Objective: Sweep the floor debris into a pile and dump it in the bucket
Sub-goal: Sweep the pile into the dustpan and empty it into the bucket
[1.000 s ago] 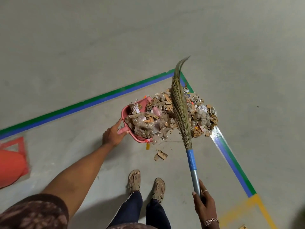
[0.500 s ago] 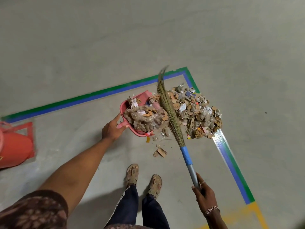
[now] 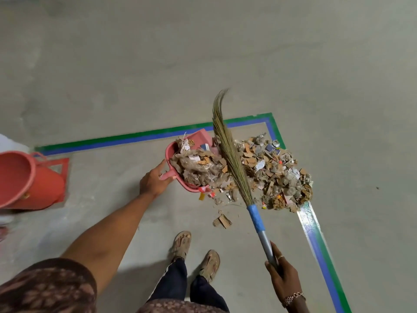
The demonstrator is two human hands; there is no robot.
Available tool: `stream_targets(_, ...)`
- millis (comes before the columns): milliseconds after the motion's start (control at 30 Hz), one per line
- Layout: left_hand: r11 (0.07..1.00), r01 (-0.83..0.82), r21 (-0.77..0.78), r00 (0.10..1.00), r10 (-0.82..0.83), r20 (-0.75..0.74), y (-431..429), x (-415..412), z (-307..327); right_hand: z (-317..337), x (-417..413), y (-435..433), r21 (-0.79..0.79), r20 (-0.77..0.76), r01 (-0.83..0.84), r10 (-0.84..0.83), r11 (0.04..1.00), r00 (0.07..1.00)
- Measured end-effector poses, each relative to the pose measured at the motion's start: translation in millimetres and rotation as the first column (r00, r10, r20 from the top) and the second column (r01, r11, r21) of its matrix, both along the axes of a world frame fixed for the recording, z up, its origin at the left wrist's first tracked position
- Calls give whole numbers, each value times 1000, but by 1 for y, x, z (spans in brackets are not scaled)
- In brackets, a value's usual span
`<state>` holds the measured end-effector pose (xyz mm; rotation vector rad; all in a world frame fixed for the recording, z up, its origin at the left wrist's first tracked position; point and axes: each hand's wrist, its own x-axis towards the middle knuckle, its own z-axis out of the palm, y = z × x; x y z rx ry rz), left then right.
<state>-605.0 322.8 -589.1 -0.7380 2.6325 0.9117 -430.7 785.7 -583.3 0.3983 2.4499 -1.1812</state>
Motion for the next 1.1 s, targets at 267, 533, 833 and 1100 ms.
stream_targets(267, 984, -176, 37, 980, 179, -85, -36, 58, 38, 27, -31, -22, 4, -36, -177, 177, 984, 984)
stream_targets(533, 926, -369, 81, 920, 377, -112, -107, 151, 55, 43, -52, -79, 1, -89, -430, 428, 903, 899)
stream_targets(833, 826, -562, 37, 816, 562, -138, -180, 263, 58, 44, -64, -168, 39, -94, -672, 673, 739, 734)
stream_targets(1100, 717, -695, 55, 711, 696, -99, -262, 343, 52, 48, -58, -278, 84, -33, -769, 773, 634, 634)
